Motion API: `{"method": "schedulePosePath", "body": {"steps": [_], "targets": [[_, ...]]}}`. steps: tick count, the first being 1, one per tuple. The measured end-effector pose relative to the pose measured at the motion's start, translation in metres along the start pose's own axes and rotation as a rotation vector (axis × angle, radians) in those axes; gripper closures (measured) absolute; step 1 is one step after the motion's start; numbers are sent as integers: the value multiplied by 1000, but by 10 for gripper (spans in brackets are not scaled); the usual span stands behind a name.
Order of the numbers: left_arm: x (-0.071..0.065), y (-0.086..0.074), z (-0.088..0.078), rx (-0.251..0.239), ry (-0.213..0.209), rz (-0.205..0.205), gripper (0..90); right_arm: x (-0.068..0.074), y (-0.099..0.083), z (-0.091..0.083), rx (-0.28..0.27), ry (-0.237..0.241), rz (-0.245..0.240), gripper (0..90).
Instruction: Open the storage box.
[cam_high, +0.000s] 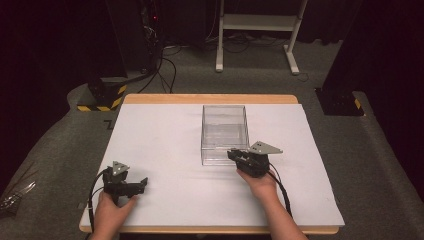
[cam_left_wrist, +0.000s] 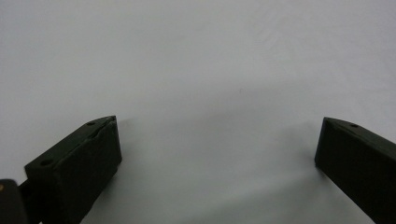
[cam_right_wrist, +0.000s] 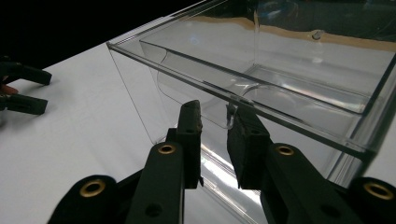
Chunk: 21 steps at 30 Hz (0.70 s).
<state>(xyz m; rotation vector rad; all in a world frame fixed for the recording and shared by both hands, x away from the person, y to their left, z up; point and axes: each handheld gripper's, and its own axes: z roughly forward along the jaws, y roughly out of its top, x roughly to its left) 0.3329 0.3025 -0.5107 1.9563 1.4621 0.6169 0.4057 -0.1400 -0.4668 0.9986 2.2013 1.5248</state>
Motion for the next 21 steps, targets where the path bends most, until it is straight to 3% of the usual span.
{"method": "schedulePosePath", "body": {"steps": [15, 21], "targets": [[0, 0, 0, 0, 0, 0, 4, 9, -11, -18, -3, 45, -13, 797], [0, 0, 0, 0, 0, 0, 4, 11, -15, -23, -3, 65, -21, 774]]}}
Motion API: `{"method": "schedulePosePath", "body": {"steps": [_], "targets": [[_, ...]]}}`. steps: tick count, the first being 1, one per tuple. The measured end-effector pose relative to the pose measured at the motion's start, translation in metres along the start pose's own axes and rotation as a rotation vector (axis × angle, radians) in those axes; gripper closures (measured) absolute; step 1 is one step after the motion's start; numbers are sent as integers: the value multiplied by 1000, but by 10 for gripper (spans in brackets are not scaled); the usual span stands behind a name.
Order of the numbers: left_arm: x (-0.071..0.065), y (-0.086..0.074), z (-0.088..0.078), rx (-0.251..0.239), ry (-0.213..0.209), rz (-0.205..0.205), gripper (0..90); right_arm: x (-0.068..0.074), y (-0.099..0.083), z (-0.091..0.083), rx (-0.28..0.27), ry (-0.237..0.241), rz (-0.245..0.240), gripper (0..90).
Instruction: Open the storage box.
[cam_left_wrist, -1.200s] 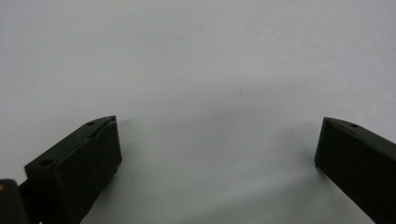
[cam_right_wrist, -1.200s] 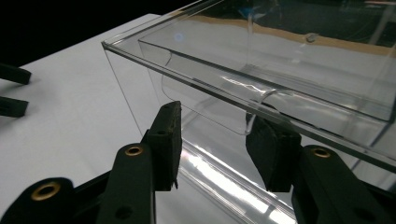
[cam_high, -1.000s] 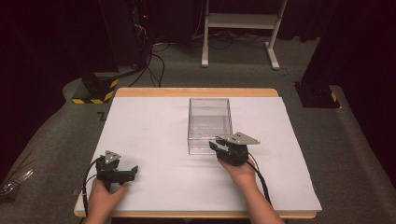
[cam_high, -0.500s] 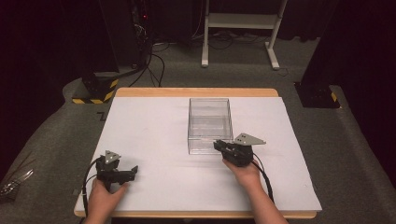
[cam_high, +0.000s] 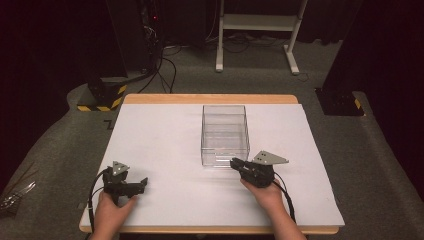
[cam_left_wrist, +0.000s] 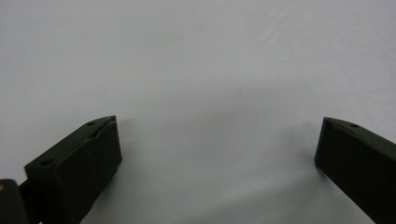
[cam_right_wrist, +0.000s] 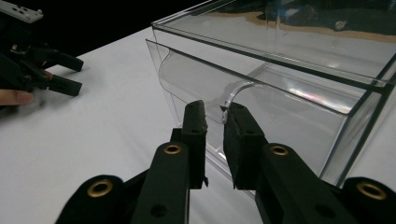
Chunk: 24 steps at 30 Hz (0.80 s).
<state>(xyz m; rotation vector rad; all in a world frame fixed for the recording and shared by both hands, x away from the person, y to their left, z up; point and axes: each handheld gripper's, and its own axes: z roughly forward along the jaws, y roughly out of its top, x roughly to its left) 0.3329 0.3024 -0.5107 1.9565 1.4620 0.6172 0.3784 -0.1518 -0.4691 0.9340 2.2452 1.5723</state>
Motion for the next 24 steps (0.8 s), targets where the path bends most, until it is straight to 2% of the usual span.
{"method": "schedulePosePath", "body": {"steps": [4, 8, 15, 24], "targets": [[0, 0, 0, 0, 0, 0, 4, -3, 0, 5, 16, 15, 4, 700], [0, 0, 0, 0, 0, 0, 4, -3, 2, 9, 2, 46, 0, 696], [0, 0, 0, 0, 0, 0, 5, -7, 4, 9, 3, 87, 8, 752], [0, 0, 0, 0, 0, 0, 4, -6, 0, 4, 2, 103, -4, 774]]}}
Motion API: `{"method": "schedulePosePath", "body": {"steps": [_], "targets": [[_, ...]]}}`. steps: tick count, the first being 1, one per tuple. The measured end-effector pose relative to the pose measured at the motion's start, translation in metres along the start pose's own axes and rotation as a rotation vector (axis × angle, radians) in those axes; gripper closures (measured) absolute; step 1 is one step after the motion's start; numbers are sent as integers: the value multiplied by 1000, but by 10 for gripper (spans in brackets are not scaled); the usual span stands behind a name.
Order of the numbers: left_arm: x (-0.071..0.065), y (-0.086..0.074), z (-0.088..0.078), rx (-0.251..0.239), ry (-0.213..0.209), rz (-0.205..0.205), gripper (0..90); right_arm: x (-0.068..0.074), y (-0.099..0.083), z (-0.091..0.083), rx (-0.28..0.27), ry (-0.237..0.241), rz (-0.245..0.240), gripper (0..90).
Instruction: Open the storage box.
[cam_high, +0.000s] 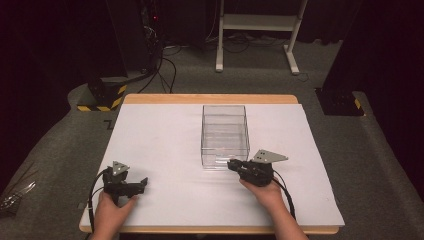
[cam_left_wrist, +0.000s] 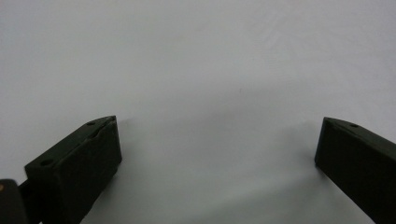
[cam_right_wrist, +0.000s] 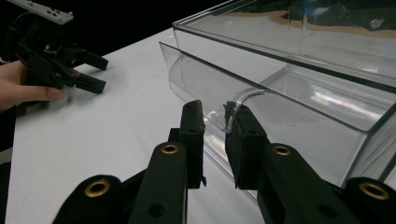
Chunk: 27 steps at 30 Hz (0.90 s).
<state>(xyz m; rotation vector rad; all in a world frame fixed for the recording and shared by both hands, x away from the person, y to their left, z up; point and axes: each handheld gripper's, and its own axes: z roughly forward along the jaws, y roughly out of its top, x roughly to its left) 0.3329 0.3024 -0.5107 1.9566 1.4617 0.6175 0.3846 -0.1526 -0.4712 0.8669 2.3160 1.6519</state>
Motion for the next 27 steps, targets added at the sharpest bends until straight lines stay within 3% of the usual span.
{"method": "schedulePosePath", "body": {"steps": [27], "targets": [[0, 0, 0, 0, 0, 0, 4, 25, -12, -19, 17, 47, -24, 807]]}}
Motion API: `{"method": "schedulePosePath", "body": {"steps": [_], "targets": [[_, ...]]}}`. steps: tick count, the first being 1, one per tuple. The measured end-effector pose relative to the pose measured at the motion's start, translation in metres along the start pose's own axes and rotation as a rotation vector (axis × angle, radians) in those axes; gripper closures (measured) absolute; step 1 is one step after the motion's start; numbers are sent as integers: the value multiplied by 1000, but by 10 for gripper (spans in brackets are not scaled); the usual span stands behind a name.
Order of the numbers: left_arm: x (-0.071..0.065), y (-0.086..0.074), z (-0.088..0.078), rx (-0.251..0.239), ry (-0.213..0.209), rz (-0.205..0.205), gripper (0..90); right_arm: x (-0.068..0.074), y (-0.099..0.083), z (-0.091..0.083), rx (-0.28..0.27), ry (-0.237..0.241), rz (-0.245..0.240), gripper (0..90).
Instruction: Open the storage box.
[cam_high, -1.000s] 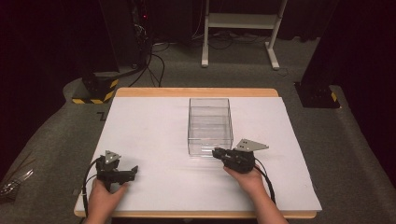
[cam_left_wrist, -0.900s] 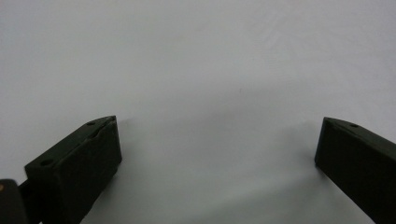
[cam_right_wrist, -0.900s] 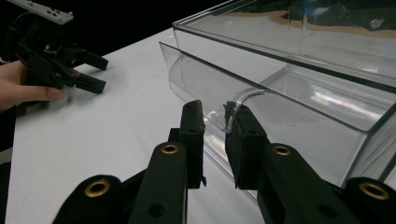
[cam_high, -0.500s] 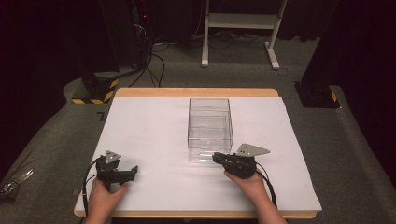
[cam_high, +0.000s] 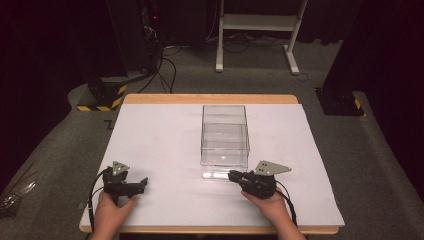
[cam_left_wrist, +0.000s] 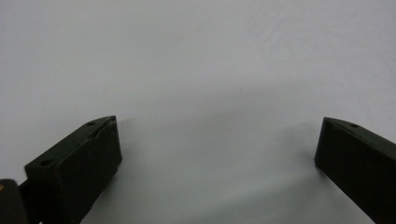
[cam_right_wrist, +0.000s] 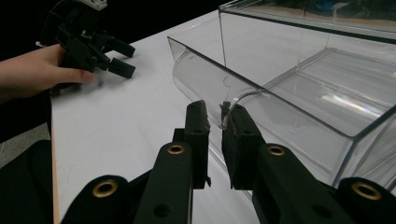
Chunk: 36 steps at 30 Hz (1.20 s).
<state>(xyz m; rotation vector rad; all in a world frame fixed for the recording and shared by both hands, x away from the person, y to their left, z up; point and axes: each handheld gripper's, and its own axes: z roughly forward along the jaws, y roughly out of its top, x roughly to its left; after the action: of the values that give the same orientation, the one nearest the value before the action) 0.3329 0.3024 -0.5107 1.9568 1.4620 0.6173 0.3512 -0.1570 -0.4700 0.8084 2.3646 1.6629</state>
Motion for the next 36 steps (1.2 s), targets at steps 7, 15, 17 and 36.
{"method": "schedulePosePath", "body": {"steps": [7, 15, 17, 36], "targets": [[0, 0, 0, 0, 0, 0, 4, 4, -4, -6, 10, 6, -6, 806], [0, 0, 0, -2, 1, -1, 4, 11, -8, -13, 12, 17, -5, 807], [0, 0, 0, -2, 1, 0, 4, 13, -9, -15, 11, 21, -5, 809], [0, 0, 0, -2, 1, -1, 4, 34, -24, -32, 38, 61, -22, 813]]}}
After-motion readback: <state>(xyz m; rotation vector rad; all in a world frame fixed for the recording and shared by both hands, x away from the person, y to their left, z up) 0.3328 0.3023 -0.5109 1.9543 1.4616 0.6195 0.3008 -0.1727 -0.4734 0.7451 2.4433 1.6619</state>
